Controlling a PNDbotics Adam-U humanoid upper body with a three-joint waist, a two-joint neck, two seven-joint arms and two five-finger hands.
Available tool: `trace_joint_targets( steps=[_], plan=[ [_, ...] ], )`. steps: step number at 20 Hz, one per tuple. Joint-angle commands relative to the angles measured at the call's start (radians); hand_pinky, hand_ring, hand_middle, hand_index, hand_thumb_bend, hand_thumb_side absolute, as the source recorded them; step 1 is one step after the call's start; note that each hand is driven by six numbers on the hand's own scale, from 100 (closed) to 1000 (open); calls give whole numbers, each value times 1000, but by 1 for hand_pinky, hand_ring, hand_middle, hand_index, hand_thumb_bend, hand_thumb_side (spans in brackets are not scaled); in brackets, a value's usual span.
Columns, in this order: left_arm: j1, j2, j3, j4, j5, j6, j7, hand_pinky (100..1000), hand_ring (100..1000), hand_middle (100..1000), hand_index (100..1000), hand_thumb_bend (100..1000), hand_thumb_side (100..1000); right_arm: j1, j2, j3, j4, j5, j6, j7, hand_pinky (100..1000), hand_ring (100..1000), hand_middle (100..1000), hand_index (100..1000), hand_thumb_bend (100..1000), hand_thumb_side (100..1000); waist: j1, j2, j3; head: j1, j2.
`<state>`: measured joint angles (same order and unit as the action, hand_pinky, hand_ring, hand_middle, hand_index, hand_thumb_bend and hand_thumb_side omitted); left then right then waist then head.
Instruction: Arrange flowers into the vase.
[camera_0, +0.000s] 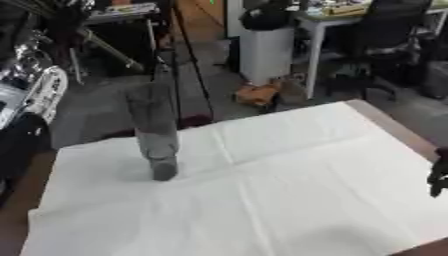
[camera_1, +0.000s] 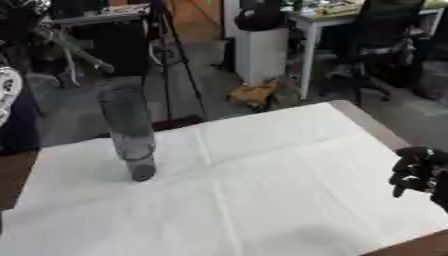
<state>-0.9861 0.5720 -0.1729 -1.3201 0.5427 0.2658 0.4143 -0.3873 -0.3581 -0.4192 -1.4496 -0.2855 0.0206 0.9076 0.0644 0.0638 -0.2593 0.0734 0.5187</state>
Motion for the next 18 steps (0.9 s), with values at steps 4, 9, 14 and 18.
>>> trace_joint_targets(
  steps=[4, 9, 14, 18],
  plan=[
    [-21, 33, -14, 8, -34, 26, -21, 100, 100, 100, 126, 100, 265, -14, -32, -7, -19, 4, -2, -1, 507, 600, 592, 797, 824, 715, 13, -7, -8, 18, 0],
    [-23, 29, -29, 39, -67, 45, -40, 100, 100, 100, 126, 100, 266, -15, -35, -7, -19, 6, -2, -1, 506, 600, 592, 797, 823, 716, 21, -6, -17, 25, 4],
    [-26, 22, -35, 68, -96, 49, -58, 100, 100, 100, 126, 100, 266, -14, -38, -6, -20, 9, -1, -1, 506, 600, 592, 797, 823, 717, 27, -3, -25, 32, 4],
    [-26, 18, -32, 81, -106, 48, -60, 100, 100, 100, 126, 100, 266, -13, -39, -8, -21, 10, 0, -1, 506, 600, 592, 797, 823, 717, 31, -2, -28, 37, 3]
  ],
)
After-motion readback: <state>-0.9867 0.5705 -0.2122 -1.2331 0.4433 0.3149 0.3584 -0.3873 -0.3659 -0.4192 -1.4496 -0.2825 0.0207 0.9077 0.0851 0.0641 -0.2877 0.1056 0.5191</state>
